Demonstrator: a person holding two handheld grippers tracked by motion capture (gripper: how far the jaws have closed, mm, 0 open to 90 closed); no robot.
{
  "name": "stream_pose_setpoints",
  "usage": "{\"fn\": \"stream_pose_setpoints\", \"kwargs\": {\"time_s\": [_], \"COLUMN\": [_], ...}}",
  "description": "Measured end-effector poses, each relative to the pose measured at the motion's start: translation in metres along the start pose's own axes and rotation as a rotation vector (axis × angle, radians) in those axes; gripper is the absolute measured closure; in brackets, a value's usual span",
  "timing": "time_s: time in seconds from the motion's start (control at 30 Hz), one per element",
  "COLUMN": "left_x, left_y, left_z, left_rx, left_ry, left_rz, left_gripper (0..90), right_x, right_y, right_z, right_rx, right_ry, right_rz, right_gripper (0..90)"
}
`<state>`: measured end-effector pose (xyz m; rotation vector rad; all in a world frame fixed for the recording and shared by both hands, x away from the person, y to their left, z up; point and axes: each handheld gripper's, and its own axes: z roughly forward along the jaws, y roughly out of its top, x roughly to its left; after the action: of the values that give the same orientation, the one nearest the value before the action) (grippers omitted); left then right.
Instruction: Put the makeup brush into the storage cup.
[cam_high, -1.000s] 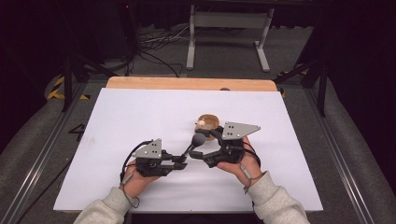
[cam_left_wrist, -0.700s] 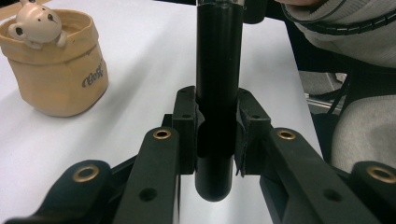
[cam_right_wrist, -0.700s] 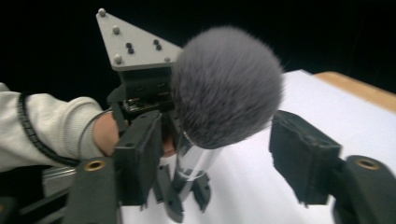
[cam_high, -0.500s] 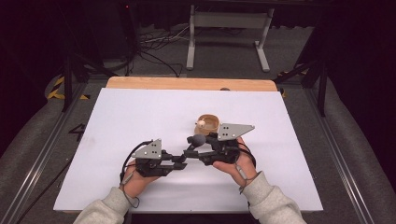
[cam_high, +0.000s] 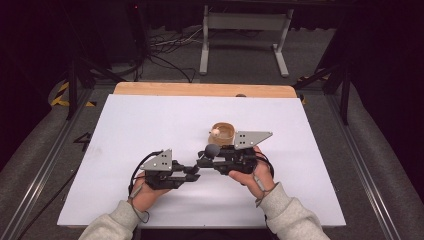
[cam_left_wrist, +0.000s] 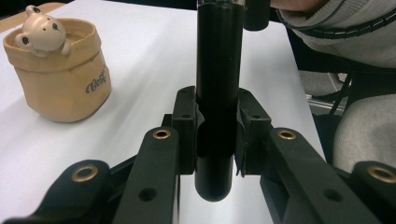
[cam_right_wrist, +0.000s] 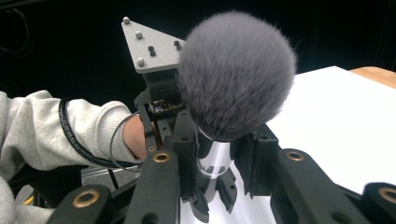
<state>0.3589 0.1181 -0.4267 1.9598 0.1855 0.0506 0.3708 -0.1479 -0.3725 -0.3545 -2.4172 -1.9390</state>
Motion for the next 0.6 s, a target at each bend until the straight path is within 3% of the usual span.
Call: {"fn": "stream_pose_setpoints", "kwargs": {"time_s": [0.1,0.17,0.27,0.5,0.6], "left_x": [0.0,0.001,0.002,0.007,0.005], "left_y": [0.0,0.001,0.002,0.002,0.002], "left_z": [-0.001,-0.003,-0.005,-0.017,-0.021], "left_rx": [-0.01,-0.034,-0.053,-0.115,-0.121], "left_ry": [0.007,0.023,0.038,0.073,0.106], "left_rz": [0.01,0.004,-0.022,-0.056,-0.057], "left_gripper": [73.4,57.0,40.6,21.3,14.8], "right_x": [0.0,0.0,0.0,0.001,0.0], "right_y": [0.001,0.004,0.007,0.016,0.021], "right_z": [0.0,0.0,0.0,-0.003,-0.005], "right_rx": [-0.001,0.008,0.014,0.01,0.005], "right_ry": [0.004,0.008,0.011,-0.005,-0.02], "right_rz": [-0.001,-0.002,-0.005,-0.026,-0.03], "right_gripper": [71.2,71.2,71.2,71.2,71.2]}}
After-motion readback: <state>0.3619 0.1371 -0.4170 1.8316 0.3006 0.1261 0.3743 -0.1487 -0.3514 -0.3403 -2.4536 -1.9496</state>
